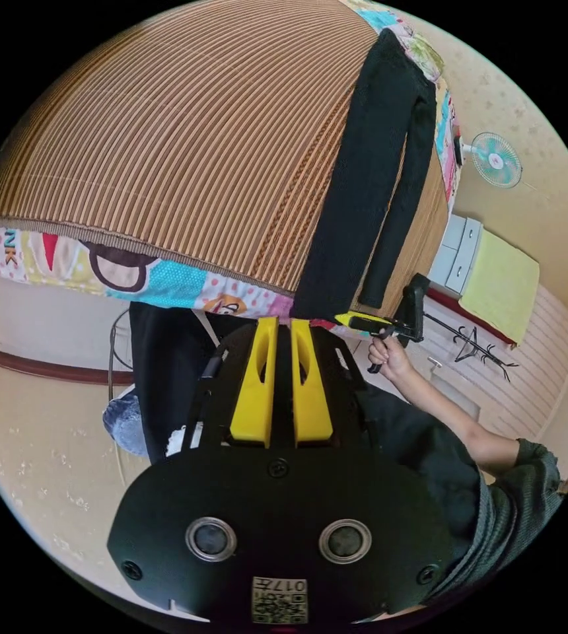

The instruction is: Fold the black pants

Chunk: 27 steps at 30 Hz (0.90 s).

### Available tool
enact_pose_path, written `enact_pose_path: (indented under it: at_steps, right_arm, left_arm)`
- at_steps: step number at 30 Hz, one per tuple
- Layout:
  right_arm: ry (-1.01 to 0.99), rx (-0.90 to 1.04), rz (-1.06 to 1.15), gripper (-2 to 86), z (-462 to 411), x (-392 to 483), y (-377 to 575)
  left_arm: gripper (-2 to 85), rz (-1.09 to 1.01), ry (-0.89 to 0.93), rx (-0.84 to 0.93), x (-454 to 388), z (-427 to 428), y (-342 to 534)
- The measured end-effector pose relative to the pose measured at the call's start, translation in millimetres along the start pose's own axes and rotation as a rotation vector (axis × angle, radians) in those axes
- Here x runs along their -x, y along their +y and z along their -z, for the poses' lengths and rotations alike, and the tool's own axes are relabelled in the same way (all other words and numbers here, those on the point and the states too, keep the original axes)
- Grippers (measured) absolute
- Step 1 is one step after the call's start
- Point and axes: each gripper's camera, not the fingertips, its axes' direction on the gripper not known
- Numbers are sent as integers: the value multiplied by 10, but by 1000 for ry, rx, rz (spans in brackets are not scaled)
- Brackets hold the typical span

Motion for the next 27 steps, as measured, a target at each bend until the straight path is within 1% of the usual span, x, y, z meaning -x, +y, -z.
enact_pose_path:
  at_steps: [1, 3, 4, 5, 6, 7, 8, 9, 12, 15, 20, 21, 24, 26, 27]
  right_arm:
    - [-20, -58, 34, 65, 192, 25, 94]
    - [54, -142, 78, 80, 485, 130, 259]
    - [145, -214, 71, 91, 680, 187, 384]
    - [244, -296, 19, 98, 857, 198, 507]
    - [295, -338, -23, 102, 935, 186, 567]
    - [387, -429, -113, 110, 1064, 143, 687]
    - [441, -499, -183, 119, 1143, 87, 790]
    - [450, -519, -208, 123, 1164, 53, 825]
    - [360, -490, -246, 125, 1072, -124, 853]
    - [309, -411, -290, 90, 778, -198, 863]
    - [162, -481, -204, 53, 645, 163, 1298]
    - [170, -480, -204, 50, 631, 216, 1357]
    - [309, -433, -216, 39, 579, 507, 1564]
    - [450, -412, -147, 35, 556, 862, 1660]
    - [475, -413, -124, 34, 554, 967, 1682]
  left_arm:
    - [43, -1, 4, -1, 14, 1, 15]
    - [43, -43, 4, 0, -17, -8, 56]
    - [43, -58, -3, 1, -40, -16, 65]
    - [43, -88, -24, 6, -92, -43, 85]
    - [44, -116, -47, 17, -145, -89, 104]
    - [44, -129, -56, 24, -172, -121, 113]
    - [44, -154, -71, 42, -223, -197, 131]
    - [45, -177, -77, 61, -270, -286, 150]
    - [47, -223, -77, 104, -384, -521, 213]
    - [49, -272, -67, 131, -498, -749, 295]
    - [52, -302, -23, 152, -675, -1042, 420]
    - [53, -300, -18, 161, -745, -1121, 437]
    - [64, -332, -18, 193, -1034, -1435, 443]
    - [70, -360, -16, 203, -1292, -1690, 419]
    - [85, -382, -17, 212, -1498, -1880, 390]
